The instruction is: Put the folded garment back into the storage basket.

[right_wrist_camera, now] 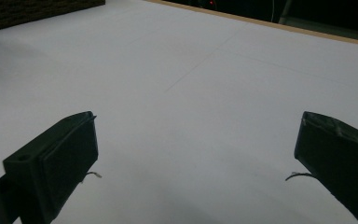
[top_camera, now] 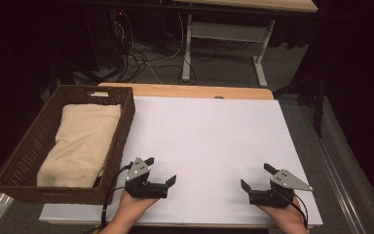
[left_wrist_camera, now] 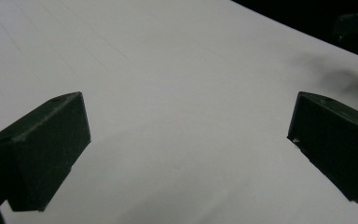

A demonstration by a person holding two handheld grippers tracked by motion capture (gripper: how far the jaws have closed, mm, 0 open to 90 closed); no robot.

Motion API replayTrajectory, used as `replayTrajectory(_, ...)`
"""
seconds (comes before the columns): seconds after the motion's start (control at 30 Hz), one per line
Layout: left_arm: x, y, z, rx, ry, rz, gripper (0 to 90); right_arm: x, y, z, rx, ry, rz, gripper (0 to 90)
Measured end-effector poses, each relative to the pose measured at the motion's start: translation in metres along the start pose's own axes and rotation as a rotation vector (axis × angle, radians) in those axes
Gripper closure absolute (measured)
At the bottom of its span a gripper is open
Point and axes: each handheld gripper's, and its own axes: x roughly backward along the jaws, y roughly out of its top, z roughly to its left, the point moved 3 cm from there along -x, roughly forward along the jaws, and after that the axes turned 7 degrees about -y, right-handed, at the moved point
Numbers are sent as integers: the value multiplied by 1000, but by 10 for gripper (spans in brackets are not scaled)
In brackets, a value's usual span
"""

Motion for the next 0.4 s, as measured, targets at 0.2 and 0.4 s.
replayTrajectory(0.2, 2, -1, -1, -12, -36, -18, 0, -4, -1, -1, 2, -4, -14, 1)
replayTrajectory(0.4, 2, -3, -6, -47, -26, -12, 0, -7, 1, 0, -1, -9, -24, 1)
